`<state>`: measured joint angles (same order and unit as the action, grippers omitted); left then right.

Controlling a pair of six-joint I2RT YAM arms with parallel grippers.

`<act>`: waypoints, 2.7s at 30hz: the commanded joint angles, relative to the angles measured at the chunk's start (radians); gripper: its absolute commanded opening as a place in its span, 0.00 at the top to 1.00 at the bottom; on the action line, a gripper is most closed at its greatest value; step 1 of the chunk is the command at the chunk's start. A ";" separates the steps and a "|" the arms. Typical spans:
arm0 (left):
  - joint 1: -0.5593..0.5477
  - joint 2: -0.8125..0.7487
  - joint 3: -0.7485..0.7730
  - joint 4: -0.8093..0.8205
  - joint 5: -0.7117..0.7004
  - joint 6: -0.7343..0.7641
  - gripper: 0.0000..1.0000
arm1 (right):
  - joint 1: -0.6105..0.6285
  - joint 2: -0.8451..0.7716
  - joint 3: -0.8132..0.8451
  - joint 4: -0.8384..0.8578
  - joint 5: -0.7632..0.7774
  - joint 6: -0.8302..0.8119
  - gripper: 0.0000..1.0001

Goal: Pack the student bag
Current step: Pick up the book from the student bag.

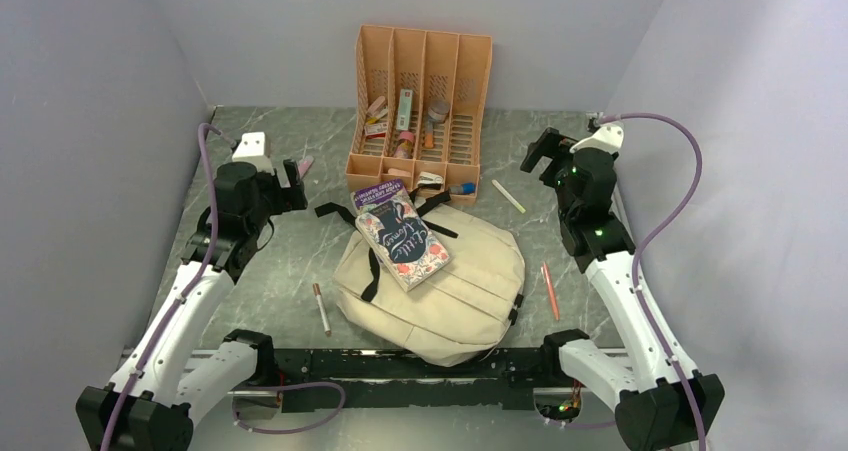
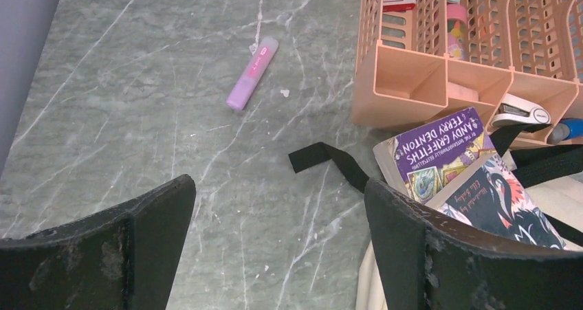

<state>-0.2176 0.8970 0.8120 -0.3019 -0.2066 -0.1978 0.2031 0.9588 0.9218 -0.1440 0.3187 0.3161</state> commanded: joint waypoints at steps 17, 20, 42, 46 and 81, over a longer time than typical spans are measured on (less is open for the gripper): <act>0.027 0.041 0.029 0.152 0.145 -0.053 0.03 | -0.017 0.150 0.033 0.097 -0.365 0.113 0.00; 0.029 0.065 0.033 0.168 0.194 -0.080 0.03 | -0.017 0.210 0.036 0.123 -0.514 0.126 0.00; -0.014 0.366 -0.233 0.676 0.521 -0.545 0.03 | 0.331 0.467 -0.057 0.111 -0.649 0.096 0.14; -0.028 0.413 -0.258 0.729 0.538 -0.554 0.03 | 0.353 0.505 -0.054 0.088 -0.587 0.056 0.12; -0.143 0.571 -0.298 0.611 0.529 -0.421 0.37 | 0.350 0.541 -0.201 0.067 -0.802 0.160 0.04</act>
<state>-0.3454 1.4147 0.4995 0.3260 0.3359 -0.6647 0.5514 1.5196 0.7681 -0.0765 -0.4232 0.4122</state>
